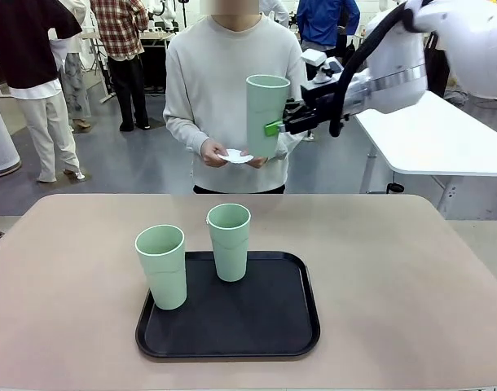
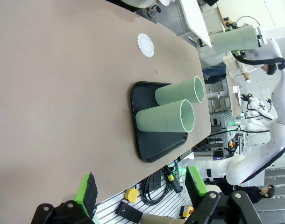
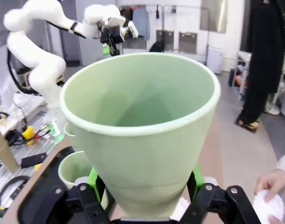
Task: Place coasters on the table and set cups on them.
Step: Pick up one Reusable plastic cup and place it on a coaster set by the human.
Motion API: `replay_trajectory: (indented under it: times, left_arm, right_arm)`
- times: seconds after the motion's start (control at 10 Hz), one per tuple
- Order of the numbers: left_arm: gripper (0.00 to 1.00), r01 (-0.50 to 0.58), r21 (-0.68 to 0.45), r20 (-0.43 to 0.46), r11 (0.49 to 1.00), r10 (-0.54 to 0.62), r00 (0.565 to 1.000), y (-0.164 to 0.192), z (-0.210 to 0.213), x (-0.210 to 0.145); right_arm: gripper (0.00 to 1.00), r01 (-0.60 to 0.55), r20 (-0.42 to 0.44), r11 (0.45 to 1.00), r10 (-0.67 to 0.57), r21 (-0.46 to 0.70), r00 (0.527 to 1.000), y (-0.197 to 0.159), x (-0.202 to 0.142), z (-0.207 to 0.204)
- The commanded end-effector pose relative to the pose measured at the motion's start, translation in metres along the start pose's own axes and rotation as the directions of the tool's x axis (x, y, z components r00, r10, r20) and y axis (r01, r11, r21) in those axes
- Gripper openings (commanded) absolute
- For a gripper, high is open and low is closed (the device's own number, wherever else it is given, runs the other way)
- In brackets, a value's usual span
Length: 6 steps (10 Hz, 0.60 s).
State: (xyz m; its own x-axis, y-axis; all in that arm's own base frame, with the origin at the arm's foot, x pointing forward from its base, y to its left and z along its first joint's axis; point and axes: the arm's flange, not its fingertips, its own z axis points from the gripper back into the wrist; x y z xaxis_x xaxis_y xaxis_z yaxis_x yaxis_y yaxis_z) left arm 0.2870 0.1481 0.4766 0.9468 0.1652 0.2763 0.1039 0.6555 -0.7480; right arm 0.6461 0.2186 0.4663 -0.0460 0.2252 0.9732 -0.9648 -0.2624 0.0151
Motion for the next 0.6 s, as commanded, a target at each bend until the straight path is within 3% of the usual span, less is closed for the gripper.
replay_trajectory:
  times: [0.0, 0.5]
  left_arm:
    - [1.0, -0.002, -0.013, 0.012, 1.0, 0.002, 1.0, 0.0, -0.001, 0.001]
    - [1.0, -0.002, -0.013, 0.012, 1.0, 0.002, 1.0, 0.0, -0.001, 0.001]
  right_arm:
    - [0.83, -0.01, -0.017, 0.998, 0.011, 0.067, 1.0, -0.041, 0.0, -0.016]
    - [0.83, 0.079, -0.08, 0.978, -0.065, 0.194, 0.995, -0.057, -0.044, -0.086]
